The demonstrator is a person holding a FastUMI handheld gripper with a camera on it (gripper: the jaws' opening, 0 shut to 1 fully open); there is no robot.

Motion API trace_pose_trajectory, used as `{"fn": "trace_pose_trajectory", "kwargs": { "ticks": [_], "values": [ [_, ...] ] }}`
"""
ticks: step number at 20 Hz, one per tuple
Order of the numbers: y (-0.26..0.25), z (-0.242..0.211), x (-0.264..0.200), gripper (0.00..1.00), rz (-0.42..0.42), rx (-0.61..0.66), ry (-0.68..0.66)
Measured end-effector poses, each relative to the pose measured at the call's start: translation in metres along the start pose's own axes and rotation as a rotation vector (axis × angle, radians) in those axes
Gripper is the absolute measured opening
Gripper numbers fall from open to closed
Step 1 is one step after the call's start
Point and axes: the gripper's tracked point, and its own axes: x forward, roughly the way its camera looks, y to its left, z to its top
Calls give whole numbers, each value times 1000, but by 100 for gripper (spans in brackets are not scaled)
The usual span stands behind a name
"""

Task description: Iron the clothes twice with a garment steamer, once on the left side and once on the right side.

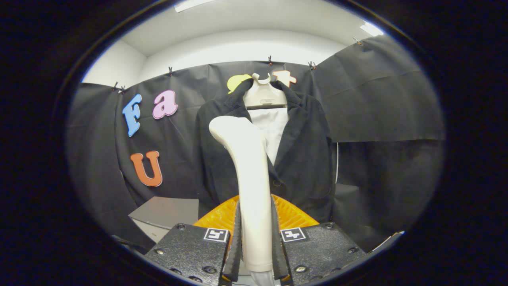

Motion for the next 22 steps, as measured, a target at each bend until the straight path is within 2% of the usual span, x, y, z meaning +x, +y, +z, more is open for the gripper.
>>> {"fn": "trace_pose_trajectory", "kwargs": {
  "ticks": [9,22],
  "values": [
    [8,-50,50,35,-53,-85,69],
    [-1,-121,50,35,-91,-132,157]
  ]
}}
